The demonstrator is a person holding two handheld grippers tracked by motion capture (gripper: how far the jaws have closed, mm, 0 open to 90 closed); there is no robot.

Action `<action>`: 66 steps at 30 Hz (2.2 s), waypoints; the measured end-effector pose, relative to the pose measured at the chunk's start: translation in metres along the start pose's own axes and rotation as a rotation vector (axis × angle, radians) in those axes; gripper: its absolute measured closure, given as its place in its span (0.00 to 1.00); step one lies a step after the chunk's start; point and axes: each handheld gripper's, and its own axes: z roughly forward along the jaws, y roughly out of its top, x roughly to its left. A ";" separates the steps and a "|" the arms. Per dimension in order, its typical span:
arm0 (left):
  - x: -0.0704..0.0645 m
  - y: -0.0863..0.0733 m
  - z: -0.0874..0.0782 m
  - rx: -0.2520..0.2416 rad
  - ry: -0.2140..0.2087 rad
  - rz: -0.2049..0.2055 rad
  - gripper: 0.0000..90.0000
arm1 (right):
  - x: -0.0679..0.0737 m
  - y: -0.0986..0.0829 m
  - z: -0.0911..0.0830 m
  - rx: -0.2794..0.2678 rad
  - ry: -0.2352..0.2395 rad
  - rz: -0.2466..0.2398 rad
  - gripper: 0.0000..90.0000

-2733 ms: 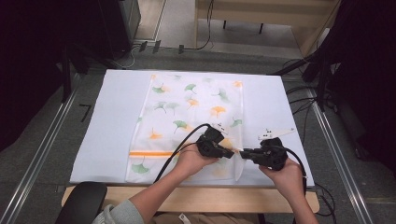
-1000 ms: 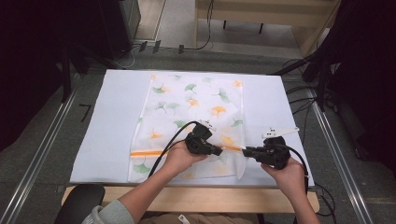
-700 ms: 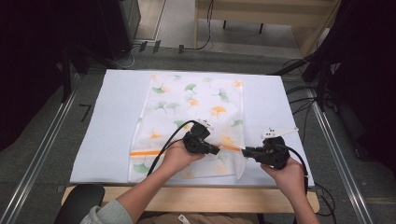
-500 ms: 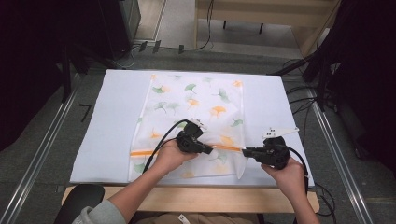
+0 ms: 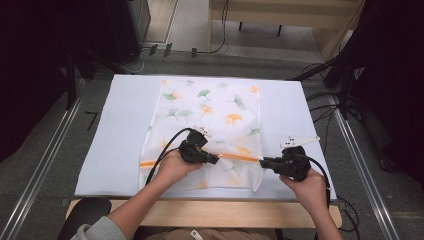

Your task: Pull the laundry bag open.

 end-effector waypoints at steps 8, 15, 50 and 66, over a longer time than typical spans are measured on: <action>0.002 -0.001 -0.003 0.008 0.007 -0.004 1.00 | 0.000 0.000 0.000 0.000 0.002 -0.003 0.95; 0.011 -0.009 -0.019 0.019 0.026 -0.025 1.00 | -0.001 0.000 0.000 0.001 0.002 -0.002 0.95; 0.034 -0.038 -0.051 0.008 0.063 -0.117 1.00 | -0.001 0.003 0.001 0.007 0.005 -0.003 0.95; 0.043 -0.057 -0.070 0.001 0.089 -0.152 1.00 | -0.003 0.006 0.003 0.010 0.007 -0.005 0.95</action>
